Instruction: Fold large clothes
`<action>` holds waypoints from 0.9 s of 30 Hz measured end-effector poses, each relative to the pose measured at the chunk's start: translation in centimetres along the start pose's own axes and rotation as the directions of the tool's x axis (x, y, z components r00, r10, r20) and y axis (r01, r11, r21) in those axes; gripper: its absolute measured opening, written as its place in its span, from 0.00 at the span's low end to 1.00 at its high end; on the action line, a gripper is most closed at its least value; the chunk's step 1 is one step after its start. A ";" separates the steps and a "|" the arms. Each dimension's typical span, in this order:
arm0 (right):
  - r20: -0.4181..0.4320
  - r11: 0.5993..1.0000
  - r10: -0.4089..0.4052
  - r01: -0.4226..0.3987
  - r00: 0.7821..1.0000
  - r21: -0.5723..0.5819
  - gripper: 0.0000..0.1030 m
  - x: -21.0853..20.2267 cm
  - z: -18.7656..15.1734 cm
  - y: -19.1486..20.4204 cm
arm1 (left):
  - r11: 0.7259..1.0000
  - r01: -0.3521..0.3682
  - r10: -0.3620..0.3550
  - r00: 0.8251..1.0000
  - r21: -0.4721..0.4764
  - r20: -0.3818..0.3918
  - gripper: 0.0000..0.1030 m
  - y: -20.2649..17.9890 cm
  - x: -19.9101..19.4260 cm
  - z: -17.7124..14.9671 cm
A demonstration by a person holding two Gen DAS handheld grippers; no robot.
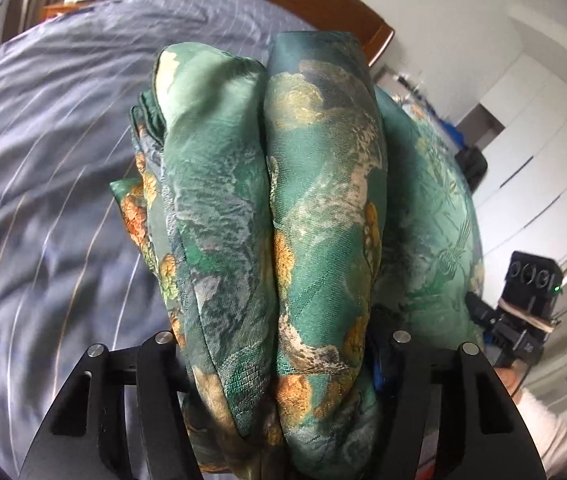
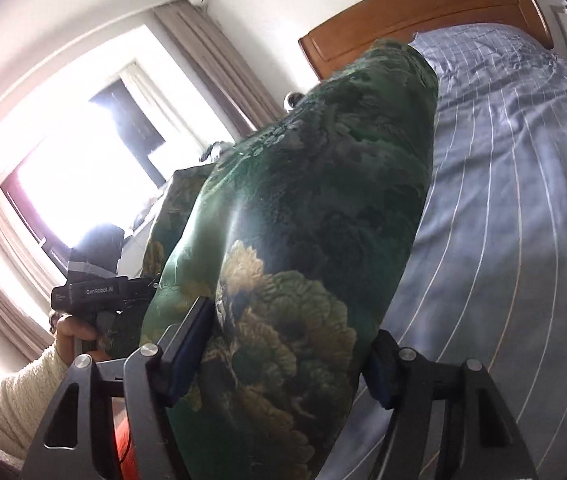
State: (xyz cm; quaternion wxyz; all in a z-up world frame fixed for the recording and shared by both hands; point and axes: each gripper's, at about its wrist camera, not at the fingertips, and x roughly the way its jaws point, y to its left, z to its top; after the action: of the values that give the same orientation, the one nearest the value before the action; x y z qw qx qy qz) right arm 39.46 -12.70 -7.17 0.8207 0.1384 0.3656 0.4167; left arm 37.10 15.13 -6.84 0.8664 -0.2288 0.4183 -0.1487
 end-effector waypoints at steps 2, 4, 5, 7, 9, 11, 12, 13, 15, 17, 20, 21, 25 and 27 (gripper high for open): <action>0.000 1.000 0.010 -0.010 1.000 0.027 0.66 0.6 1.8 -2.5 | 1.000 -0.007 0.007 1.000 0.006 -0.003 0.60 -0.2 2.2 2.2; -0.008 0.998 0.013 -0.012 1.000 0.064 0.66 0.7 3.1 -5.8 | 1.000 -0.013 0.014 1.000 0.007 -0.026 0.61 -0.1 5.3 4.1; -0.016 0.997 0.007 -0.005 1.000 0.079 0.66 1.0 3.6 -7.4 | 1.000 -0.014 0.014 0.999 -0.001 -0.047 0.61 0.3 7.2 4.8; -0.047 0.991 0.009 -0.003 0.999 0.131 0.66 2.3 3.9 -10.8 | 0.999 -0.019 0.016 0.995 -0.028 -0.096 0.65 1.3 10.6 5.2; -0.090 0.980 0.002 0.016 0.996 0.198 0.67 3.5 3.3 -14.2 | 0.996 -0.055 0.044 0.988 -0.073 -0.146 0.77 2.8 13.8 4.7; -0.143 0.951 0.031 0.015 0.989 0.309 0.72 4.9 1.9 -17.6 | 0.992 -0.034 0.019 0.992 -0.124 -0.121 0.89 4.0 14.2 4.2; -0.143 0.928 0.061 -0.004 0.988 0.372 0.75 5.2 1.2 -19.0 | 0.988 -0.003 -0.014 0.994 -0.153 -0.109 0.94 4.5 13.9 4.0; -0.124 0.905 0.094 -0.033 0.988 0.423 0.81 5.1 0.7 -19.9 | 0.987 0.002 -0.018 0.995 -0.159 -0.102 0.98 4.7 13.4 3.8; -0.085 0.894 0.089 -0.042 0.992 0.445 0.82 3.9 0.3 -19.9 | 0.994 -0.022 0.014 0.997 -0.106 -0.079 0.97 4.1 11.4 3.5; -0.103 0.906 0.033 0.014 0.994 0.422 0.83 2.6 0.4 -18.9 | 0.996 -0.091 0.091 0.996 -0.017 -0.026 0.96 3.1 8.6 3.2; -0.121 0.943 -0.233 0.254 0.965 0.215 0.83 -0.9 1.6 -15.1 | 0.969 -0.223 0.214 0.973 0.106 0.086 0.97 0.9 4.0 1.9; -0.109 0.932 -0.326 0.339 0.939 0.129 0.83 -1.9 1.8 -13.3 | 0.949 -0.283 0.266 0.956 0.142 0.126 0.97 -0.5 2.5 1.0; 0.003 0.715 -0.687 0.676 0.727 -0.178 0.83 -5.3 1.3 -4.2 | 0.896 -0.398 0.339 0.900 0.199 0.273 0.99 -4.6 -0.6 -1.2; 0.059 0.647 -0.740 0.733 0.670 -0.211 0.83 -6.6 1.0 -1.5 | 0.883 -0.426 0.342 0.871 0.196 0.351 1.00 -6.6 -1.8 -3.1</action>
State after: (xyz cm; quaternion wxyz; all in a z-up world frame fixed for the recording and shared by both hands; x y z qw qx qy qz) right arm 38.45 -18.75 -4.05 0.9228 -0.1192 0.3559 0.0874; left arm 33.08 9.44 -3.89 0.9555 -0.0414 0.2920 0.0103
